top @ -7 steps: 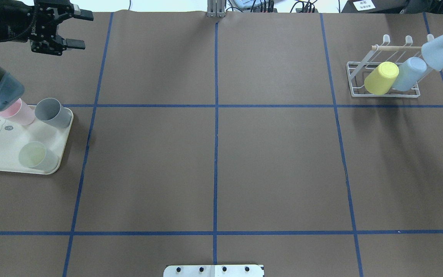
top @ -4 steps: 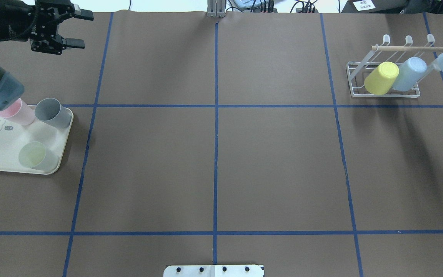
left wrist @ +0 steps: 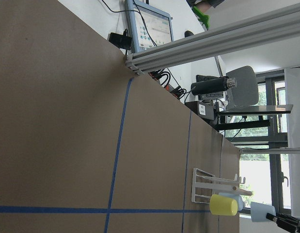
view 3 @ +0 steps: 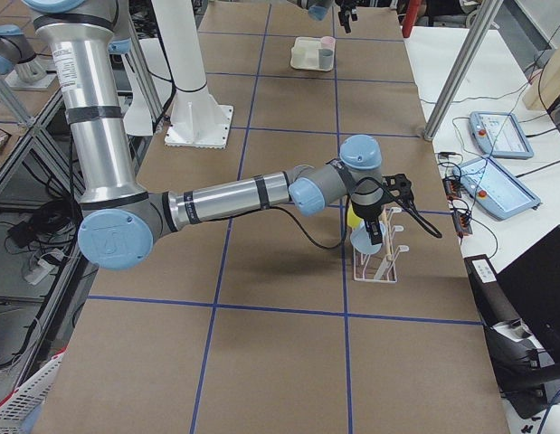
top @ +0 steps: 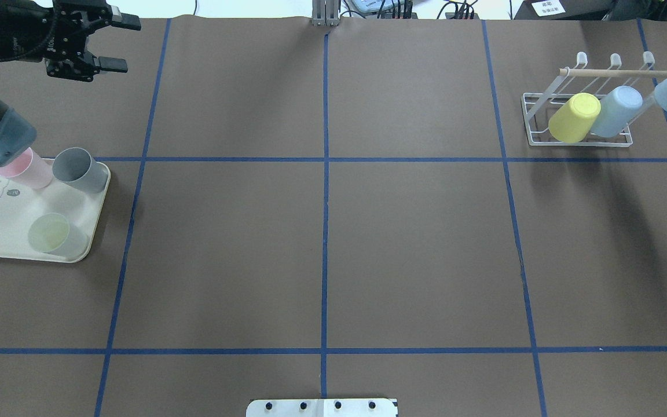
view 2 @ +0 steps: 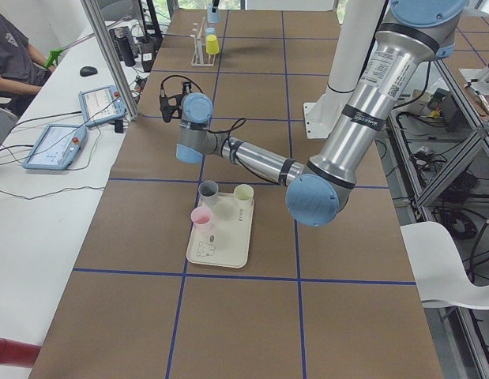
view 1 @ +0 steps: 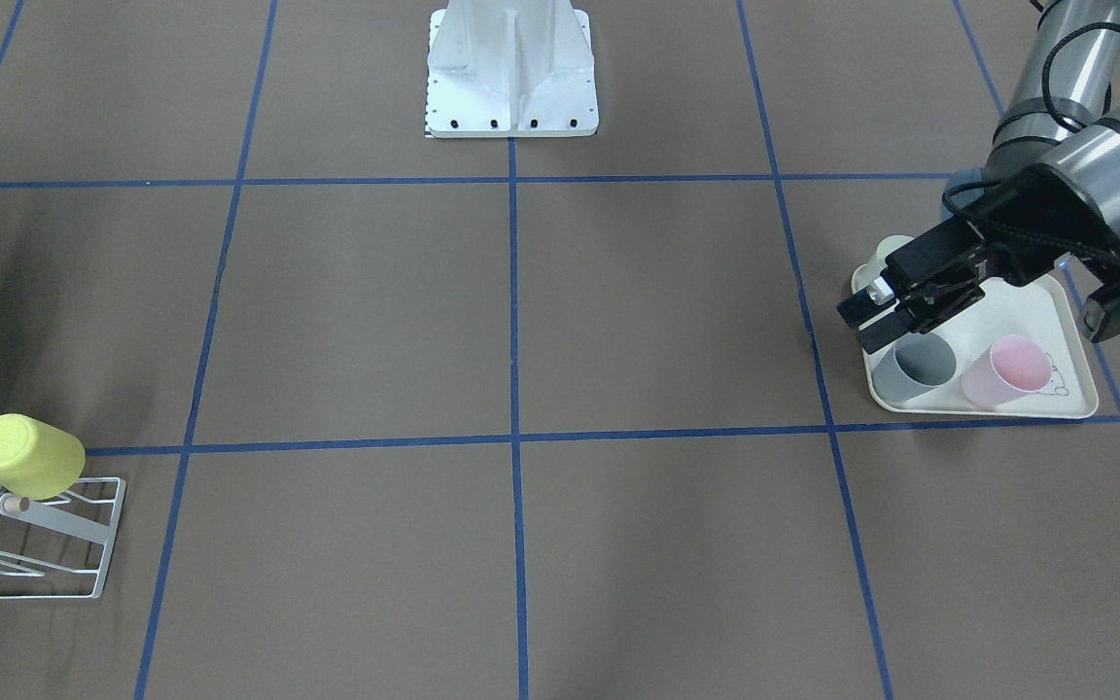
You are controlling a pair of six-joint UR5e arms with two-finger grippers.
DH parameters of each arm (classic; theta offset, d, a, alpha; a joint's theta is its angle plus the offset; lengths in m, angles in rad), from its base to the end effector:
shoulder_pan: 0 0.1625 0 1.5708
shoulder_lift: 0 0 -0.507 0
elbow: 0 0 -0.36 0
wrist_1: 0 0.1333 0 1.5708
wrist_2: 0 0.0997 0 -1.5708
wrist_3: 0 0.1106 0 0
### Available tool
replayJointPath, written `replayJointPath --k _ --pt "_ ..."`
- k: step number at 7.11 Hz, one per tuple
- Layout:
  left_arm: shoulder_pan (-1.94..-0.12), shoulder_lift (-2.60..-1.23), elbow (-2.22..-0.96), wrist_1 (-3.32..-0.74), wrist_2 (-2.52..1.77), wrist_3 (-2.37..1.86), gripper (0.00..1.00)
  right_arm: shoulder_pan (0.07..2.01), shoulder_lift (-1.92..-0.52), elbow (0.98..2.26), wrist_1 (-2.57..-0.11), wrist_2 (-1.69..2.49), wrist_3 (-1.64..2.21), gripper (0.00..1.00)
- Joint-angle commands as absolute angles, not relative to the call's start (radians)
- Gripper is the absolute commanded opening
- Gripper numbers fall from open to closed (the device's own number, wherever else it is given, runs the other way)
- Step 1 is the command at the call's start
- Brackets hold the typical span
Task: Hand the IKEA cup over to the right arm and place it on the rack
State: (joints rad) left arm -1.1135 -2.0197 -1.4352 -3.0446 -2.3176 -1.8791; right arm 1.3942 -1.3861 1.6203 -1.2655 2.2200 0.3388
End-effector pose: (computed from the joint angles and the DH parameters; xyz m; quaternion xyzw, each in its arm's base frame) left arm 0.2217 -0.5823 0.3935 0.0740 0.7572 -0.1653 0.6276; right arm -0.0354 -0.5768 0.6017 0.1659 -0.3616 -0.0107 0.9174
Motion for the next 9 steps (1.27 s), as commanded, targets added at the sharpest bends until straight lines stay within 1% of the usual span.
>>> replayJointPath --k 1,3,4,5,6,7,9 --pt "-1.112 -2.019 -1.434 -3.045 -2.316 -1.879 1.0 1.385 -1.368 1.582 -1.259 2.221 0.339 0.34" --pt "-1.112 -2.019 -1.434 -3.045 -2.316 -1.879 1.0 1.376 -1.368 1.572 -1.259 2.22 0.339 0.34" --pt "-1.114 -2.019 -1.436 -3.045 -2.316 -1.879 1.0 1.374 -1.367 1.554 -1.258 2.22 0.337 0.36" --pt "-1.114 -2.019 -1.434 -3.045 -2.316 -1.879 1.0 1.359 -1.361 1.546 -1.256 2.218 0.345 0.43" --pt "-1.112 -2.019 -1.434 -3.045 -2.315 -1.879 1.0 1.352 -1.35 1.533 -1.258 2.218 0.35 0.66" --pt "-1.112 -2.02 -1.434 -3.045 -2.316 -1.879 1.0 1.348 -1.348 1.514 -1.256 2.22 0.347 0.98" --pt "-1.123 -2.011 -1.433 -3.04 -2.328 -1.823 1.0 1.344 -1.338 1.511 -1.259 2.218 0.348 0.99"
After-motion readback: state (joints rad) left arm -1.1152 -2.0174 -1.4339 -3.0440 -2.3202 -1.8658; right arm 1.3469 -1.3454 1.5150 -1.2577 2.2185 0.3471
